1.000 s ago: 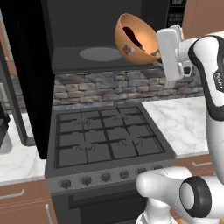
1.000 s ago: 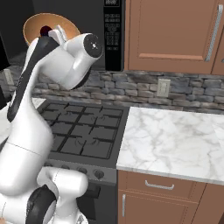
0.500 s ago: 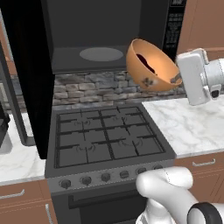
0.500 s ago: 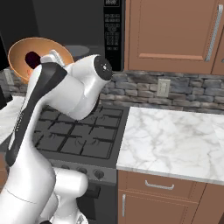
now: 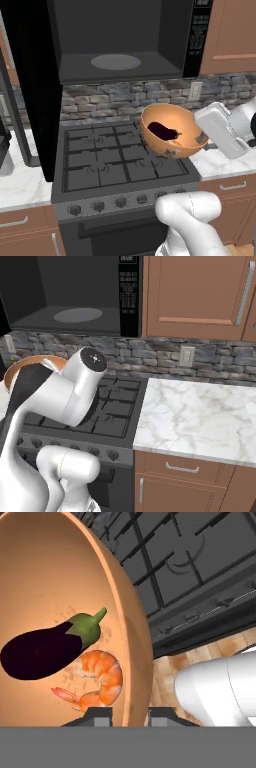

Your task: The microwave is finished heating the shrimp and eggplant. Take the bowl containing the food and place it on the dining counter.

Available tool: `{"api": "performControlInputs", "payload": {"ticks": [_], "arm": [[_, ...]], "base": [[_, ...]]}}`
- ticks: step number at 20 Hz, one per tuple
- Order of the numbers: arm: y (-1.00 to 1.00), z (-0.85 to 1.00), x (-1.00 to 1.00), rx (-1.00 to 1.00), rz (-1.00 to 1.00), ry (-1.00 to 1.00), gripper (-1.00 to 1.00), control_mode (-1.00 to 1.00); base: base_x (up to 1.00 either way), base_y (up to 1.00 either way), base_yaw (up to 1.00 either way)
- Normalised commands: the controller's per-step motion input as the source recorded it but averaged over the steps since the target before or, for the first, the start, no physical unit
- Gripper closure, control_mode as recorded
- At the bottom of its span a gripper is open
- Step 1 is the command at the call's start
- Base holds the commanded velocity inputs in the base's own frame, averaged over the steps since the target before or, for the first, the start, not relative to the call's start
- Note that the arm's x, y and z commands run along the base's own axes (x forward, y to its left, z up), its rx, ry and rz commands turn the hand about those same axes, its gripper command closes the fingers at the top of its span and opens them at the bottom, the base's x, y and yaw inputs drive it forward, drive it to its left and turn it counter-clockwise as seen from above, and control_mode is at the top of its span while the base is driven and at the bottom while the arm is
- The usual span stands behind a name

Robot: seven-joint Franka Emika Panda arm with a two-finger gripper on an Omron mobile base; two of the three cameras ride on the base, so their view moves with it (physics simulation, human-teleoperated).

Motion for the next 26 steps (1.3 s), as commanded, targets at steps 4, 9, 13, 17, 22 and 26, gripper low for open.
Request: {"api": "performControlInputs", "payload": {"ticks": [4, 9, 13, 17, 22, 26], "arm": [[0.06, -0.07, 0.0, -0.08, 0.0, 0.02, 1.0, -1.0], [0.24, 0.0, 0.13, -0.03, -0.04, 0.0, 1.0, -1.0], [0.62, -0.06, 0.27, -0.02, -0.16, -0.02, 1.0, -1.0], [0.13, 0.0, 0.02, 0.0, -0.05, -0.01, 1.0, -1.0], [-0.01, 0.0, 0.0, 0.0, 0.0, 0.0, 1.0, 1.0], [0.0, 0.0, 0.0, 0.0, 0.0, 0.0, 1.0, 1.0]], "base": [[0.0, 0.0, 0.0], [0.0, 0.0, 0.0], [0.0, 0.0, 0.0], [0.0, 0.0, 0.0], [-0.02, -0.15, 0.01], [-0.12, -0.87, 0.1]]}}
